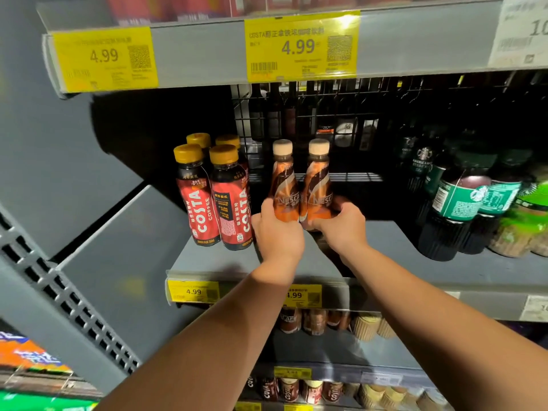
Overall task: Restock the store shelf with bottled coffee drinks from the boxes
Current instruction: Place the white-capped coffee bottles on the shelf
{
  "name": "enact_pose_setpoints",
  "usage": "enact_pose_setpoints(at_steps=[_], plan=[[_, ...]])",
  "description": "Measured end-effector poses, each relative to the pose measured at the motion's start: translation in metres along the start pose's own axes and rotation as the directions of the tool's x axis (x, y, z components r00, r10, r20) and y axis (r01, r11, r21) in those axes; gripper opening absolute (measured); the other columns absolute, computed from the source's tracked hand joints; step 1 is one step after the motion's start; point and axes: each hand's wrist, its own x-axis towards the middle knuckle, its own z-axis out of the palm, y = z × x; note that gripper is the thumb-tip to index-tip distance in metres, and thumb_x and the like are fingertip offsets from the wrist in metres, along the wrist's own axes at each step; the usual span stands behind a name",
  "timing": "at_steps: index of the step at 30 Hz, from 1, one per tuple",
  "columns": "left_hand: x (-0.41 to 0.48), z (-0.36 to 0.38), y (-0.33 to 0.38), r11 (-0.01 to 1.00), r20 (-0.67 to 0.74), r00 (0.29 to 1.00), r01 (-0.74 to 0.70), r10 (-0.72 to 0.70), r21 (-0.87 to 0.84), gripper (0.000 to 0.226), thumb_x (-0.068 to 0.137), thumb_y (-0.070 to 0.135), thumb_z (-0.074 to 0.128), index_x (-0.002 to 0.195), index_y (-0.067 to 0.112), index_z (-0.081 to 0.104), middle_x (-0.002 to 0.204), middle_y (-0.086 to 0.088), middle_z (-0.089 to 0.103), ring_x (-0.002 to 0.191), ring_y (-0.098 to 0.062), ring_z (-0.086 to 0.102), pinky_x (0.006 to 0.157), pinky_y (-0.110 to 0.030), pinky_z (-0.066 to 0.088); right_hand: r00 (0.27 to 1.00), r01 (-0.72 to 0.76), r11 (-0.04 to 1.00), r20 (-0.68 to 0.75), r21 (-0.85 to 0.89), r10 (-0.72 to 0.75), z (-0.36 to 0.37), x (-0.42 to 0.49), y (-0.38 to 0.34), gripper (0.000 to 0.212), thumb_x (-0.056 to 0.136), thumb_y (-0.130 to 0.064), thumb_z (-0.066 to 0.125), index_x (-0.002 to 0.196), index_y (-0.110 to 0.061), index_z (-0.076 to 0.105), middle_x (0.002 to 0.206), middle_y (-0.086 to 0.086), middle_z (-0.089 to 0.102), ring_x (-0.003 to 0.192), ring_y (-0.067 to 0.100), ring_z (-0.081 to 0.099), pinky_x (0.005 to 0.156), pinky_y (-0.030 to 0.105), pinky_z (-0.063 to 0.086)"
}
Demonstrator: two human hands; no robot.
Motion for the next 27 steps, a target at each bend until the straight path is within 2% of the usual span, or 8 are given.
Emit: enact_pose_setpoints(at_steps=[4, 8, 11, 13, 16, 20, 23, 27], plan=[[-0.004, 0.001, 0.001, 0.997, 0.084, 0.996, 0.007, -0.001, -0.077, 0.031, 0.084, 0.0, 0.04, 0.1, 0.026, 0.045, 0.113, -0.005, 0.05, 0.096, -0.024, 0.051, 0.082, -0.036, 0.043, 1.0, 0.028, 1.0, -0.01, 0.0, -0.028, 0.002, 0.0, 0.002, 0.037, 0.063, -0.012, 0.079, 0.096, -0.016, 0.064, 0.094, 0.002, 0.068, 0.087, 0.019, 0.063, 0.073, 0.028, 0.049], [-0.003, 0.004, -0.005, 0.985, 0.138, 0.989, 0.074, -0.052, -0.157, 0.05, 0.087, 0.001, 0.038, 0.135, 0.017, 0.042, 0.097, 0.016, 0.045, 0.085, -0.006, 0.043, 0.082, -0.027, 0.035, 0.997, 0.075, 0.997, -0.008, -0.018, -0.075, 0.005, 0.001, 0.004, 0.038, 0.069, -0.009, 0.077, 0.105, -0.013, 0.066, 0.097, 0.002, 0.069, 0.091, 0.018, 0.064, 0.079, 0.026, 0.048], [-0.003, 0.003, -0.005, 0.977, 0.144, 0.987, 0.099, -0.072, -0.188, 0.052, 0.088, 0.002, 0.039, 0.136, 0.021, 0.041, 0.085, 0.025, 0.041, 0.085, -0.006, 0.045, 0.081, -0.026, 0.035, 0.996, 0.089, 0.996, -0.007, -0.008, -0.089, 0.007, 0.001, 0.003, 0.052, 0.068, -0.009, 0.08, 0.118, -0.009, 0.063, 0.111, 0.005, 0.068, 0.098, 0.016, 0.062, 0.087, 0.026, 0.047], [-0.002, 0.004, -0.006, 0.973, 0.118, 0.99, 0.095, -0.071, -0.209, 0.043, 0.086, 0.003, 0.04, 0.121, 0.028, 0.049, 0.09, 0.019, 0.053, 0.092, -0.011, 0.053, 0.082, -0.03, 0.041, 0.995, 0.097, 0.995, -0.008, -0.009, -0.097, 0.009, 0.001, 0.001, 0.057, 0.067, -0.01, 0.082, 0.121, -0.008, 0.062, 0.114, 0.006, 0.067, 0.101, 0.017, 0.062, 0.089, 0.027, 0.046], [-0.001, 0.003, -0.005, 0.957, 0.11, 0.991, 0.1, -0.072, -0.273, 0.036, 0.087, -0.001, 0.041, 0.092, 0.033, 0.053, 0.085, 0.021, 0.059, 0.083, 0.001, 0.056, 0.072, -0.019, 0.043, 0.995, 0.099, 0.995, -0.009, -0.015, -0.099, 0.011, 0.001, 0.0, 0.057, 0.067, -0.013, 0.083, 0.119, -0.008, 0.062, 0.113, 0.007, 0.068, 0.101, 0.02, 0.063, 0.089, 0.03, 0.047], [0.004, 0.006, -0.002, 0.953, 0.213, 0.966, 0.193, -0.144, -0.235, 0.037, 0.09, 0.002, 0.035, 0.121, 0.018, 0.05, 0.109, -0.016, 0.06, 0.097, -0.032, 0.057, 0.077, -0.039, 0.05, 0.996, 0.087, 0.995, -0.005, -0.039, -0.088, 0.013, 0.003, 0.0, 0.053, 0.069, -0.015, 0.081, 0.118, -0.01, 0.061, 0.109, 0.006, 0.068, 0.098, 0.019, 0.063, 0.085, 0.028, 0.048], [0.009, 0.008, 0.001, 0.929, 0.193, 0.961, 0.248, -0.2, -0.273, 0.034, 0.089, 0.0, 0.036, 0.118, 0.016, 0.047, 0.089, -0.009, 0.055, 0.088, -0.031, 0.052, 0.067, -0.031, 0.042, 0.998, 0.062, 0.996, -0.013, -0.056, -0.063, 0.016, 0.004, 0.001, 0.045, 0.07, -0.017, 0.081, 0.111, -0.008, 0.064, 0.104, 0.007, 0.069, 0.087, 0.015, 0.06, 0.076, 0.025, 0.046], [0.012, 0.007, 0.001, 0.889, 0.154, 0.944, 0.327, -0.291, -0.322, 0.058, 0.089, 0.0, 0.037, 0.142, 0.021, 0.03, 0.125, -0.016, 0.051, 0.109, -0.033, 0.052, 0.088, -0.043, 0.046, 0.999, 0.037, 0.997, -0.006, -0.068, -0.037, 0.019, 0.007, 0.001, 0.042, 0.073, -0.017, 0.079, 0.111, -0.008, 0.062, 0.106, 0.008, 0.067, 0.091, 0.018, 0.061, 0.077, 0.026, 0.045]])
